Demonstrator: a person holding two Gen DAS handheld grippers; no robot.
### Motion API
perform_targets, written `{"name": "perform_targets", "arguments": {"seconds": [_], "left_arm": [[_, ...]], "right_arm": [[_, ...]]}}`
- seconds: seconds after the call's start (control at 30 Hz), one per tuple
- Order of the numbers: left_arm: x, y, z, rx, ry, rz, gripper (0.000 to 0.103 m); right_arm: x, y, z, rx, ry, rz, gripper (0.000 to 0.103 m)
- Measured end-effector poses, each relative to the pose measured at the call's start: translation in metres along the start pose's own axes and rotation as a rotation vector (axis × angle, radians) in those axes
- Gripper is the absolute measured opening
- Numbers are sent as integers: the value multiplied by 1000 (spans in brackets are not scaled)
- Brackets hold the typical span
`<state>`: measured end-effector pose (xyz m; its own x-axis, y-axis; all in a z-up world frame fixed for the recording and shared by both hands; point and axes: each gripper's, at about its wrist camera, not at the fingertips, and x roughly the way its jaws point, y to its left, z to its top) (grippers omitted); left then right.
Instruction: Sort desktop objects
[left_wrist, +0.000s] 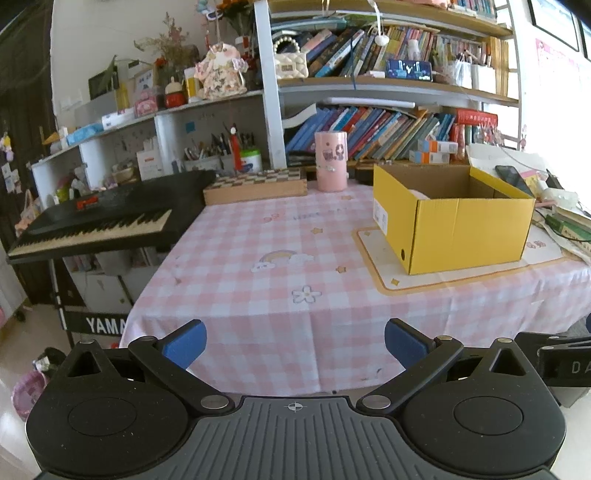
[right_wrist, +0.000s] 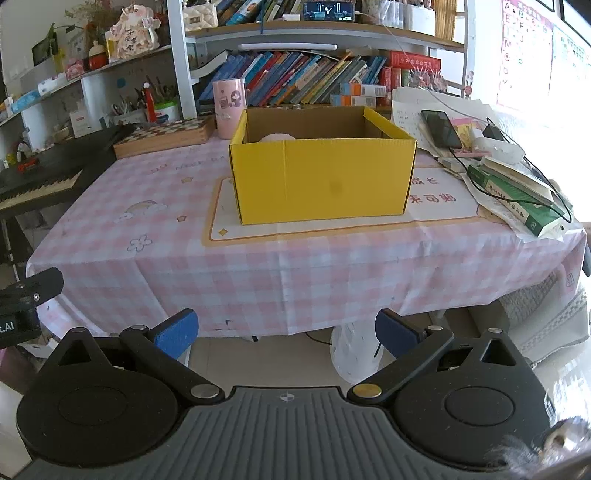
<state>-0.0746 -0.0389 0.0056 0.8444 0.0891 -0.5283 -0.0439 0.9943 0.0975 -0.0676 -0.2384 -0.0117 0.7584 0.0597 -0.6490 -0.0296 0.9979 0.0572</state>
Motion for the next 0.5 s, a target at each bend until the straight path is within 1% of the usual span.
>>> {"name": "perform_targets", "arguments": {"seconds": [0.5], "left_arm": [[7,1,1,3,35,-13,103]], "right_arm": [[7,3,2,-5,31,11,103]]}}
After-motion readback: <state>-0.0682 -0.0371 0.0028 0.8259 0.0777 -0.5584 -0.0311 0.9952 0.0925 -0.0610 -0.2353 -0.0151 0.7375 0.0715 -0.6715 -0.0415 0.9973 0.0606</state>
